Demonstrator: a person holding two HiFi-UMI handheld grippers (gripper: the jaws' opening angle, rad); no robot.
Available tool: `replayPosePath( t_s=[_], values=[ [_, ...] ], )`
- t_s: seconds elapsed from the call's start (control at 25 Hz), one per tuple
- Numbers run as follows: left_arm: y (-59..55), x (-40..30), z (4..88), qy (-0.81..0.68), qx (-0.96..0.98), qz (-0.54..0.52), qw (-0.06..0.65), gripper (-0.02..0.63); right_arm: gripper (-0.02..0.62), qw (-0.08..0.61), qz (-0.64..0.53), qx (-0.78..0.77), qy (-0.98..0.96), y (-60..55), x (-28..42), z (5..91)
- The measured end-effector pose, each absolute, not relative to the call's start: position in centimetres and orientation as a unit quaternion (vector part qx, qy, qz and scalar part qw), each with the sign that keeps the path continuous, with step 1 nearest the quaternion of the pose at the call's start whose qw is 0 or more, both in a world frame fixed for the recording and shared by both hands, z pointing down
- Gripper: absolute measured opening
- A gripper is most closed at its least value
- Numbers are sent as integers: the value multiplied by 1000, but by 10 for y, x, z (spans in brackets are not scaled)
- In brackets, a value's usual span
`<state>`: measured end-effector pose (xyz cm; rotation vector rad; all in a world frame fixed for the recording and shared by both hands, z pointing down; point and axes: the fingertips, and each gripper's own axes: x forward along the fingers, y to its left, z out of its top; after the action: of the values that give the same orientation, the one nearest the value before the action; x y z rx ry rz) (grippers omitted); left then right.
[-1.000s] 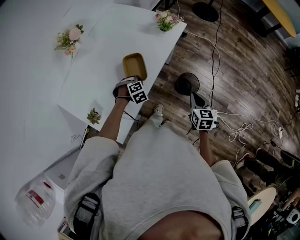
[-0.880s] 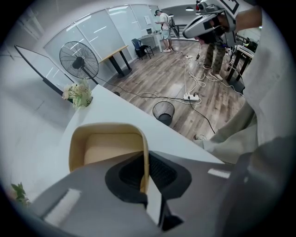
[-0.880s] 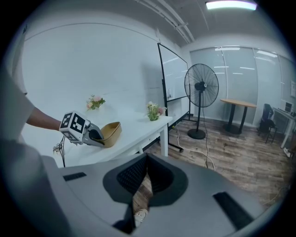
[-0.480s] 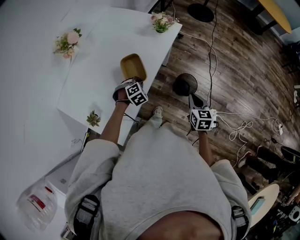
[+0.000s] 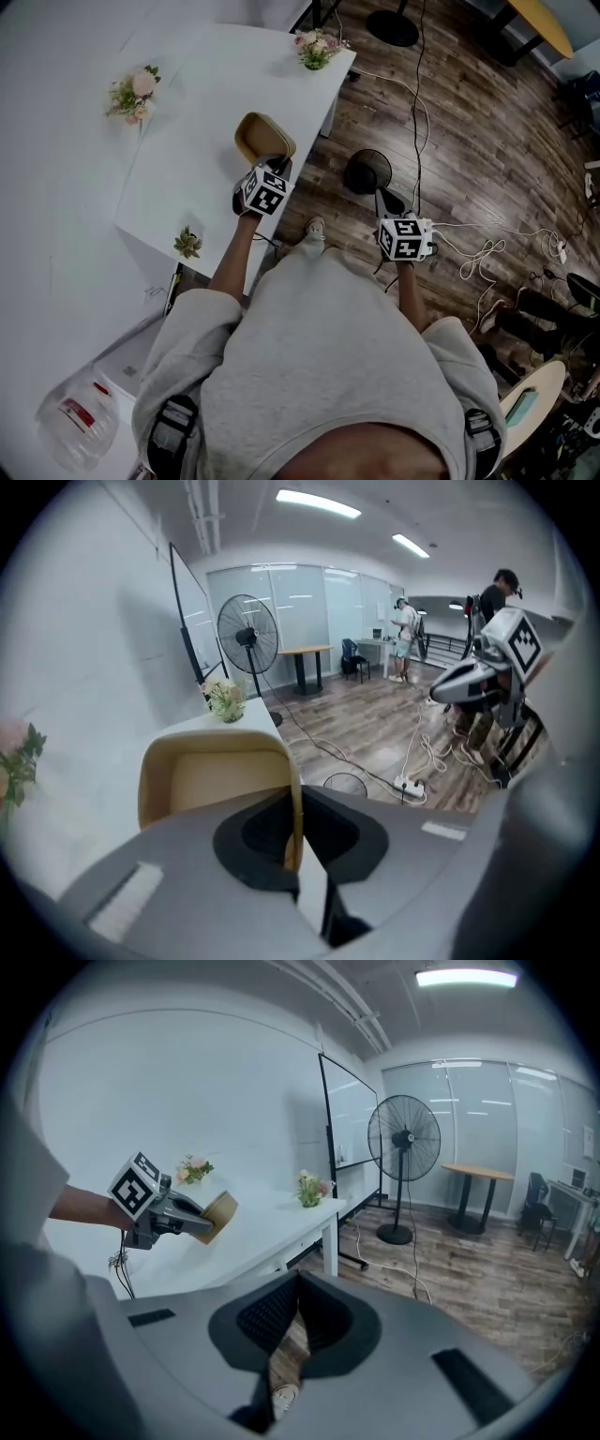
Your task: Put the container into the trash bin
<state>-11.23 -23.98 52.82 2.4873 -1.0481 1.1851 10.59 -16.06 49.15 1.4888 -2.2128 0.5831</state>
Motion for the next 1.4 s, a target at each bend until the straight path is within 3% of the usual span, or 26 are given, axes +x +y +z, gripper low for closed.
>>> replayPosePath(
  t_s=[0.52, 1.4],
  values=[
    [-235, -76, 480, -372, 879, 249, 166, 21, 14, 194, 207, 552, -784, -150, 114, 486],
    [-218, 81, 475, -191, 941, 252, 118, 21, 14, 161, 238, 673, -682, -91, 213, 486]
  ],
)
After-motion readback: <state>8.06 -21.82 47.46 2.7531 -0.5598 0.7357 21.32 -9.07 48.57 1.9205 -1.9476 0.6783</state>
